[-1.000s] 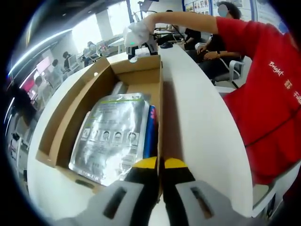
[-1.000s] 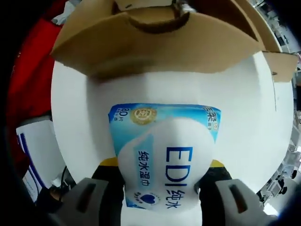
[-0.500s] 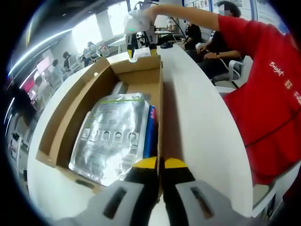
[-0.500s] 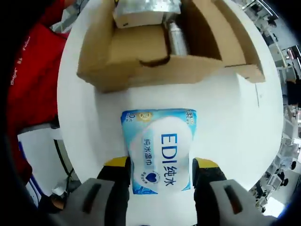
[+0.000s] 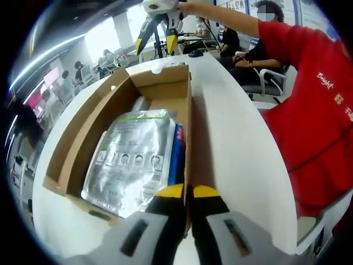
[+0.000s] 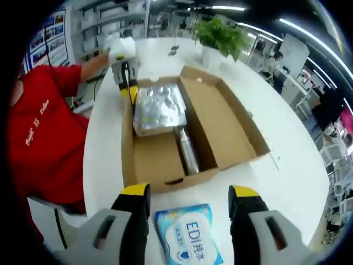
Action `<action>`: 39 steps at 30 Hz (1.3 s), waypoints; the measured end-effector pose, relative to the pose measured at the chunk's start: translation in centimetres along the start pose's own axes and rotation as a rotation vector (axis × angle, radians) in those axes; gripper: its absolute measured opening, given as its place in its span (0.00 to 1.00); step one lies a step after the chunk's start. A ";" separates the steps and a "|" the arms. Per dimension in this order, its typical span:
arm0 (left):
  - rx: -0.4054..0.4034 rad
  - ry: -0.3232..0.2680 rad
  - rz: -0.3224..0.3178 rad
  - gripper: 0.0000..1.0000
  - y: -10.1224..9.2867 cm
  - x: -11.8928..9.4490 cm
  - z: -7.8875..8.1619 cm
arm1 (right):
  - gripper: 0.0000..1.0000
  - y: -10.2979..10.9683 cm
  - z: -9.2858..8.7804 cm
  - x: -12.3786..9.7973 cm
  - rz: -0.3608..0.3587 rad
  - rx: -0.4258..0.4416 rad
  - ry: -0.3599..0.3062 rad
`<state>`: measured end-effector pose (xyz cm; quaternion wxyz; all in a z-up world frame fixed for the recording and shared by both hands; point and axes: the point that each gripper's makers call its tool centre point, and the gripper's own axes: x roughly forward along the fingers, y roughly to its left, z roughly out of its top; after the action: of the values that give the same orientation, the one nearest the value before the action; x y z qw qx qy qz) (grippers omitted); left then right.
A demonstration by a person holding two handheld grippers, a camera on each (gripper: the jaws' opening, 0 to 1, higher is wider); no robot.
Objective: Operate the shoe box by opening the lid, removing the specified soft item, and placing it in the target area until the item is outside and the box remains undamaged.
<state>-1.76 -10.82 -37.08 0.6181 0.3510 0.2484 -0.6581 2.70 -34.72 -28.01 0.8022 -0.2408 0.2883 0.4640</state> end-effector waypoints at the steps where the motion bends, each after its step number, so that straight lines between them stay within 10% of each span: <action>1: 0.000 0.001 0.000 0.02 0.0 0.0 0.0 | 0.60 0.2 0.7 0.2 0.007 0.037 -0.050; 4: -0.002 0.002 -0.002 0.02 0.0 0.0 0.0 | 0.63 1.5 3.5 0.4 0.042 0.140 -0.255; 16: 0.002 -0.004 0.002 0.02 0.0 0.0 0.2 | 0.58 3.6 8.2 1.4 0.189 0.485 -0.538; 29: 0.003 -0.007 0.006 0.02 0.1 0.0 0.2 | 0.56 4.0 5.2 5.6 0.211 0.850 -0.358; 39: 0.004 -0.008 0.005 0.02 0.2 0.0 0.1 | 0.56 5.0 5.1 6.8 0.255 0.878 -0.344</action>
<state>-1.59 -10.85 -36.99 0.6200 0.3504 0.2439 -0.6583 2.26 -25.07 -29.59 0.8008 0.2375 0.3473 0.4261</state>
